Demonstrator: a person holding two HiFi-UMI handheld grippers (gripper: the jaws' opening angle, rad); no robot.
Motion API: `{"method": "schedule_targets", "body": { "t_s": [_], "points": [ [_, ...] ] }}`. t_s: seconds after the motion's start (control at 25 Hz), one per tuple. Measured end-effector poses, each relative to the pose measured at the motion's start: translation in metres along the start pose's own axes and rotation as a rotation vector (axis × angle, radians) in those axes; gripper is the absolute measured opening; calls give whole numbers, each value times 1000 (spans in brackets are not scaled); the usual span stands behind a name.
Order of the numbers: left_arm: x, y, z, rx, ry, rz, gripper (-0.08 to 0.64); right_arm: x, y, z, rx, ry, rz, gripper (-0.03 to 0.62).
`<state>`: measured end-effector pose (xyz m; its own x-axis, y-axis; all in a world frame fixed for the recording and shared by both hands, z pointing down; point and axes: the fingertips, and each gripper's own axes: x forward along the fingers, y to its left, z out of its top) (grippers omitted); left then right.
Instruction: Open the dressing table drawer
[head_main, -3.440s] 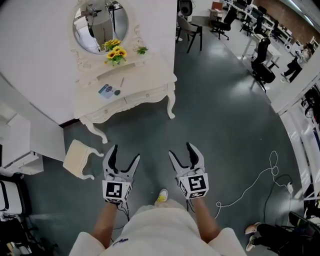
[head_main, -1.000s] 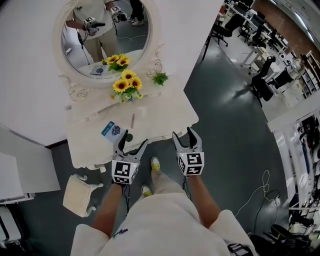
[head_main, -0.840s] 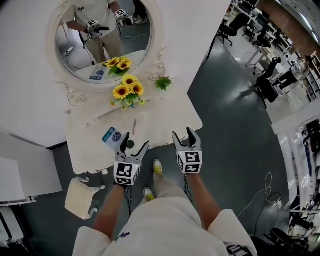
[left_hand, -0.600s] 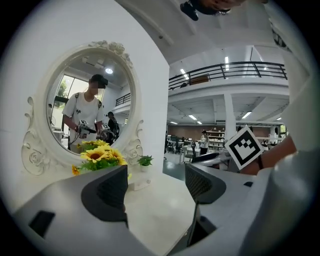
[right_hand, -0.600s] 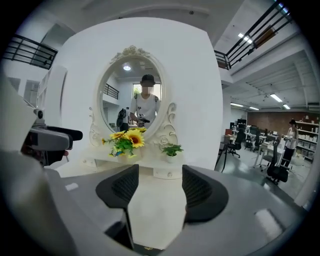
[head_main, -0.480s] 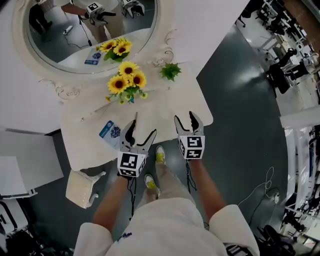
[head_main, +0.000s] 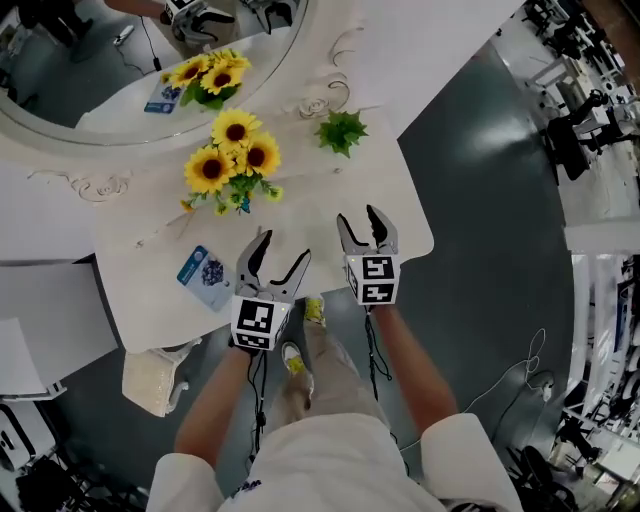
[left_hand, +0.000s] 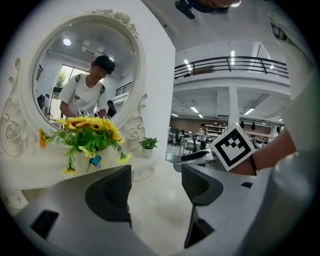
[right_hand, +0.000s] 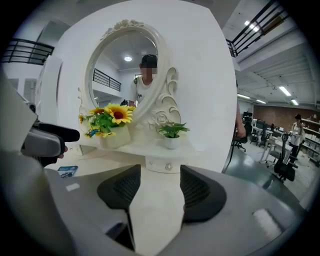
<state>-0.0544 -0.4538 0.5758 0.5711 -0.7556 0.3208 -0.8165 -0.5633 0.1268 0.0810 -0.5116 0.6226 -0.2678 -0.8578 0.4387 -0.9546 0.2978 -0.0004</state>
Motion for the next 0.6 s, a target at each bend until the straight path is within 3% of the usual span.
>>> {"method": "schedule_targets", "body": {
  "t_s": [0.6],
  "points": [
    [71, 19, -39, -25, 46, 17, 190, 101, -23, -28, 6, 62, 5, 239]
  ]
}}
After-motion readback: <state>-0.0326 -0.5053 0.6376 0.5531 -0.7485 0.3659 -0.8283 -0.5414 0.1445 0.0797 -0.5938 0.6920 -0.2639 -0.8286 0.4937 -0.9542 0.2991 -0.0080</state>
